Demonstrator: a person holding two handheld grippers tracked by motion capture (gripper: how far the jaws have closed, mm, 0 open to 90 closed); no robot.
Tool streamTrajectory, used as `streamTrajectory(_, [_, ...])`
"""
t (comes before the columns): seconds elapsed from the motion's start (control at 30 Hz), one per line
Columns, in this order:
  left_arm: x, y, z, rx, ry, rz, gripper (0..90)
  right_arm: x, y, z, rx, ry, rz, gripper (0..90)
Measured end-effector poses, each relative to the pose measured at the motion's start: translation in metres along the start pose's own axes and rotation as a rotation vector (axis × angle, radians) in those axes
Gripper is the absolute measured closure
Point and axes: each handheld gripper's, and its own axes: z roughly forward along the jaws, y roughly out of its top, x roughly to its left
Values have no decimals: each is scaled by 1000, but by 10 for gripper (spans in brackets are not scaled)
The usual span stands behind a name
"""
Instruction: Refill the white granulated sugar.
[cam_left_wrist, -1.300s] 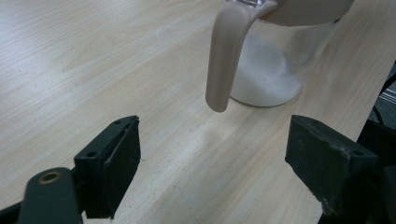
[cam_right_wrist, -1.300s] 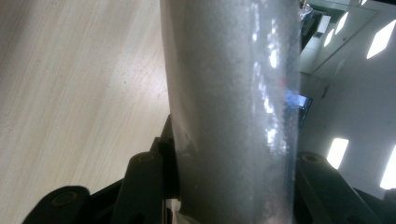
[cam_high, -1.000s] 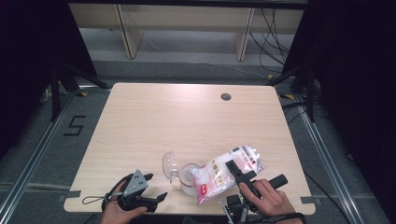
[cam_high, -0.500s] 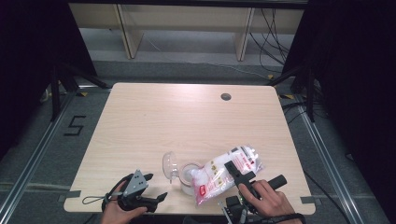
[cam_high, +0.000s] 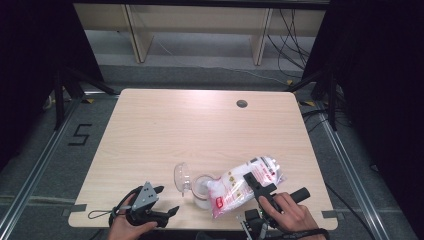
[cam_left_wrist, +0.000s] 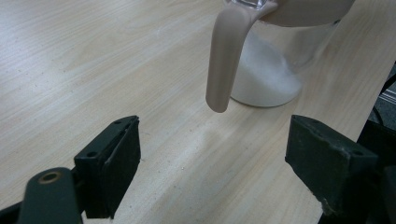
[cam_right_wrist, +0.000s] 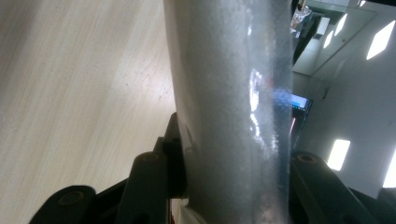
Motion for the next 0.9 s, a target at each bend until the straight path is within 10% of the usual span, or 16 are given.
streamTrajectory(0.9, [1, 0, -1, 10, 0, 13, 177, 0, 1, -1, -10, 0, 34, 679])
